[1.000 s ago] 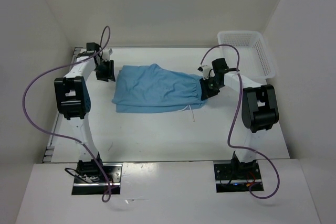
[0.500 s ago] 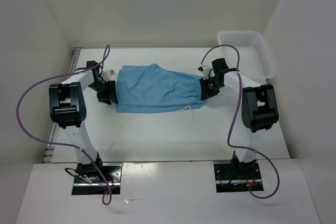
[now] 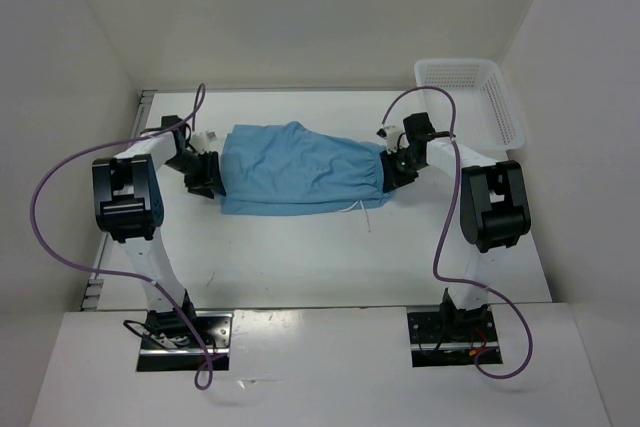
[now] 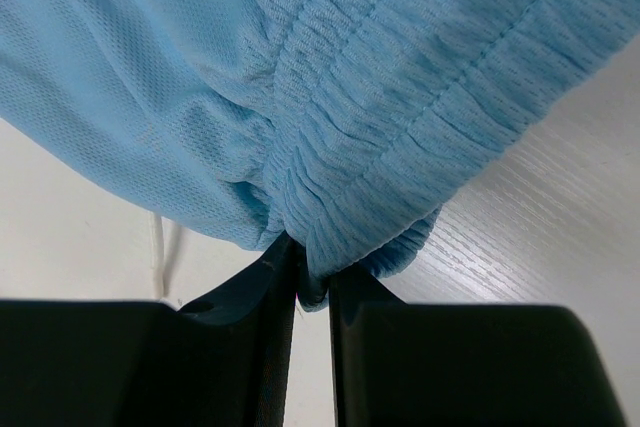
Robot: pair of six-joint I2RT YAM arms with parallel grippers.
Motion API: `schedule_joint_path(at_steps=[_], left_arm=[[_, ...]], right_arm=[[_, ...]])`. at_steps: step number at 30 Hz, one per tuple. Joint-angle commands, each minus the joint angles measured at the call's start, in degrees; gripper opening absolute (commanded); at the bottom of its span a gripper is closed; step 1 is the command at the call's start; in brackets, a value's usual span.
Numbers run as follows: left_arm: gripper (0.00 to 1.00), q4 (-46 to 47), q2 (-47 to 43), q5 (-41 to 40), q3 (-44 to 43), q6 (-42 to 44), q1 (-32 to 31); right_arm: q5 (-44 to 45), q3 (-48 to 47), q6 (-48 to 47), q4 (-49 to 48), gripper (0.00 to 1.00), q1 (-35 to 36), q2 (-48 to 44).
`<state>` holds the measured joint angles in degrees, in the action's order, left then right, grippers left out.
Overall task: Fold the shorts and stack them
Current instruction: Fold the shorts
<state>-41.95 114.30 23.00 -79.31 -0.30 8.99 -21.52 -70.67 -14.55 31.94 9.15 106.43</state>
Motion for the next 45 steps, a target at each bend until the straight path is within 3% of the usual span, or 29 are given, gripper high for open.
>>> schedule_joint_path(at_steps=[1, 3, 6, 7, 8, 12, 15, 23, 32, 40, 45], left_arm=[[0.52, -0.4, 1.09, 2.92, -1.9, 0.3, 0.59], [0.52, -0.41, 1.1, 2.92, -1.9, 0.3, 0.59], [0.42, 0.21, 2.41, 0.47, -3.13, 0.3, 0.59], [0.38, 0.82, 3.2, 0.46, -3.13, 0.3, 0.59], [0.26, 0.82, 3.21, -0.23, -3.13, 0.3, 0.59], [0.06, 1.52, 4.7, -0.24, -4.28, 0.3, -0.03], [0.0, 2.66, 3.48, -0.24, -4.28, 0.3, -0.64], [0.0, 0.21, -6.01, -2.87, -6.29, 0.3, -1.26], [0.0, -13.39, -9.97, -0.86, -10.52, 0.3, -3.19], [0.0, -14.92, -9.45, 0.99, 5.2, 0.3, -3.19], [0.04, -9.91, -5.59, -0.42, 8.12, 0.3, -3.19]], right_arm=[[-0.19, 0.71, -1.54, -1.97, 0.19, 0.43, -1.32], [-0.19, 0.71, -1.54, -1.97, 0.19, 0.43, -1.32], [-0.19, 0.71, -1.54, -1.97, 0.19, 0.43, -1.32], [-0.19, 0.71, -1.54, -1.97, 0.19, 0.43, -1.32], [-0.19, 0.71, -1.54, -1.97, 0.19, 0.43, -1.32], [0.34, 1.86, -2.07, -1.97, 0.18, 0.96, -1.32], [0.34, 1.86, -2.59, -1.97, 0.16, 0.96, -1.32], [0.86, 2.38, -3.12, -1.97, 0.15, 0.96, -0.79], [1.39, 2.38, -3.65, -2.5, 0.14, 0.96, -0.79], [2.97, 1.33, -4.17, -2.5, 0.12, 0.96, -0.79], [2.97, 0.19, -4.17, -1.97, 0.26, 0.96, -0.79]])
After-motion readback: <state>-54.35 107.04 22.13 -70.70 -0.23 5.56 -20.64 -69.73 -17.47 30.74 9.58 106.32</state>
